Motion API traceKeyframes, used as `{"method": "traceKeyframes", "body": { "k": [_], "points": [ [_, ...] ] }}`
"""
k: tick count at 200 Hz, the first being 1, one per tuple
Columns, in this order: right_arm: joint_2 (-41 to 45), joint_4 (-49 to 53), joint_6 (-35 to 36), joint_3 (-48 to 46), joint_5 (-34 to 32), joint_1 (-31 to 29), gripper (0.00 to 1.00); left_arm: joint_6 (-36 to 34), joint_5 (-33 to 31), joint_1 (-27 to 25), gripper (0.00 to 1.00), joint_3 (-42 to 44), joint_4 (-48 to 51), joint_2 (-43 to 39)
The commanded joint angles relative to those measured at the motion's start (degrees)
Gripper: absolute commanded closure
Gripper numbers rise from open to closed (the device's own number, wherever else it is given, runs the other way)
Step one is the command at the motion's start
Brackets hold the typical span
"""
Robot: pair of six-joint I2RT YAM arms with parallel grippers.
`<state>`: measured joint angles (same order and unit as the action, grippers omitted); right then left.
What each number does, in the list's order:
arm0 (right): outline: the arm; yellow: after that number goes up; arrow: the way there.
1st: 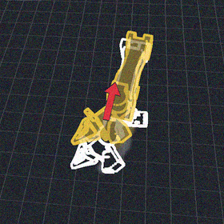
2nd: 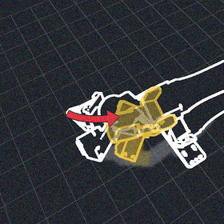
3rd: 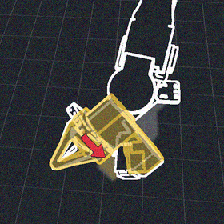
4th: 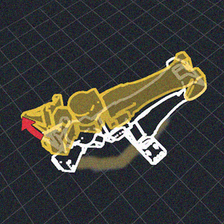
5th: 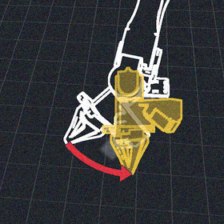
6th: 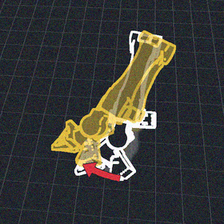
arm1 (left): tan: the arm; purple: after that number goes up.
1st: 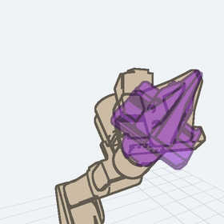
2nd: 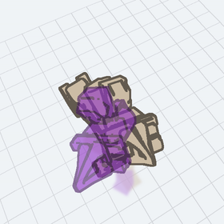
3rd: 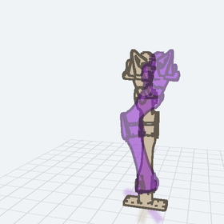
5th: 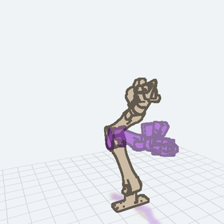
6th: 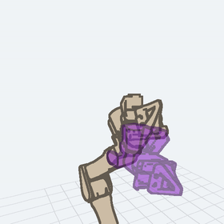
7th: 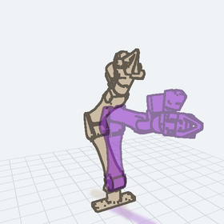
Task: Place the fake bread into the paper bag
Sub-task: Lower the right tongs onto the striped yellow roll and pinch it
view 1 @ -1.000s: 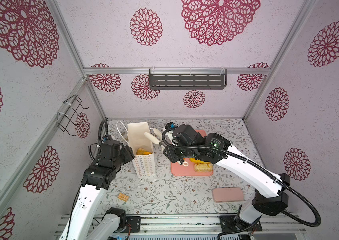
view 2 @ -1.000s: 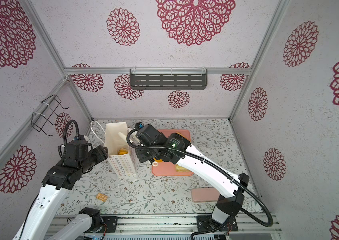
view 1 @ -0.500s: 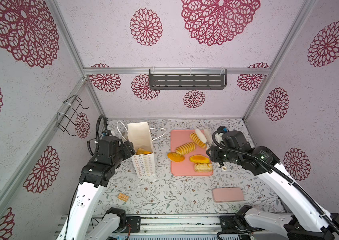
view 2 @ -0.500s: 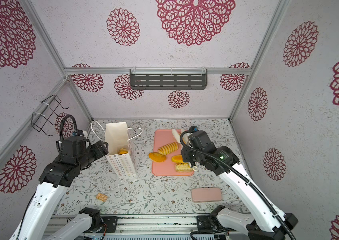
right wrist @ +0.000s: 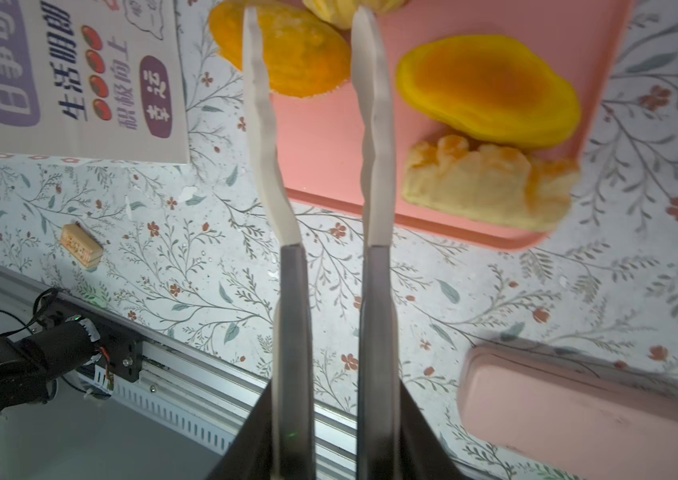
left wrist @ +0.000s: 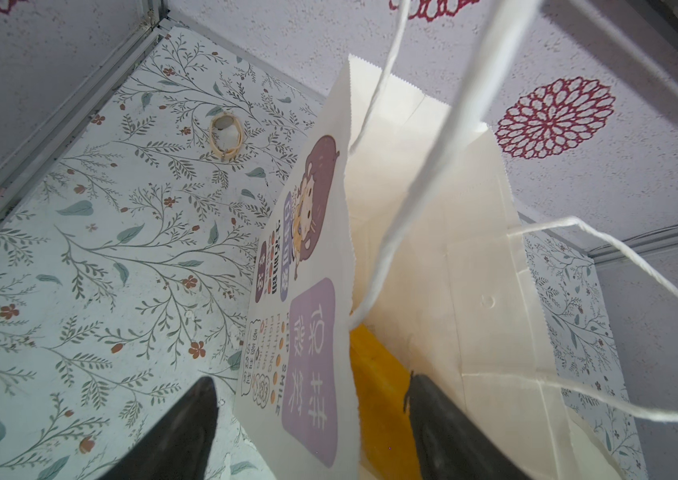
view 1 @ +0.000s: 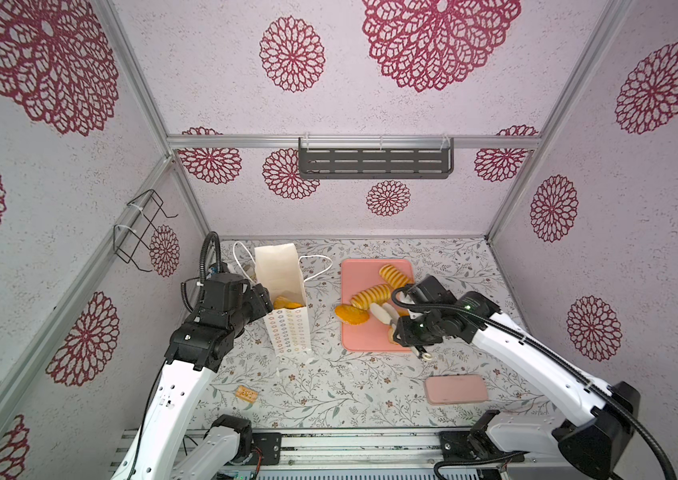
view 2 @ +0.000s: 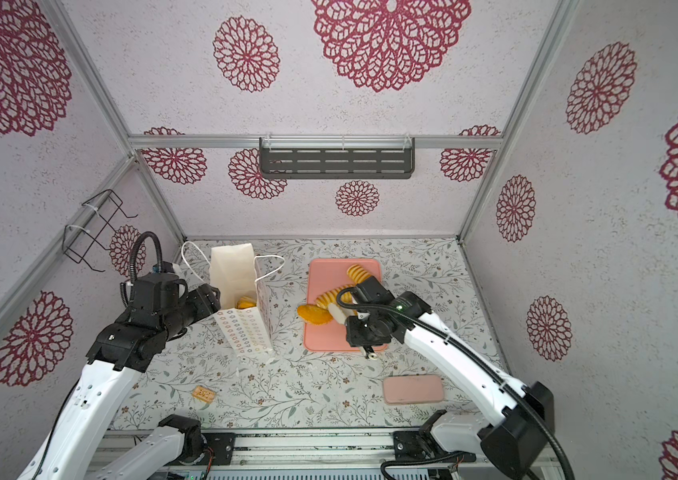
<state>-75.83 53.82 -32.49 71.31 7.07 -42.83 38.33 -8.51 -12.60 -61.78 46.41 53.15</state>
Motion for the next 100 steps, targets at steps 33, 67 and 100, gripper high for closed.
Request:
{"method": "traceKeyframes", "body": {
  "k": [33, 67, 100],
  "points": [
    [-7.15, -10.44, -2.68, 2.37, 6.55, -2.74, 0.62, -0.25, -1.07, -0.04, 0.23, 2.62, -1.60, -2.49],
    [-7.56, -16.67, -6.42, 2.08, 9.34, -2.54, 0.61, -0.61, -1.29, 0.30, 0.22, 2.63, -1.16, -3.11],
    [-6.85, -11.77, -3.06, 3.50, 7.37, 2.67, 0.60, -0.71, -0.66, 0.56, 0.22, 2.72, -1.34, -3.00]
  ]
}}
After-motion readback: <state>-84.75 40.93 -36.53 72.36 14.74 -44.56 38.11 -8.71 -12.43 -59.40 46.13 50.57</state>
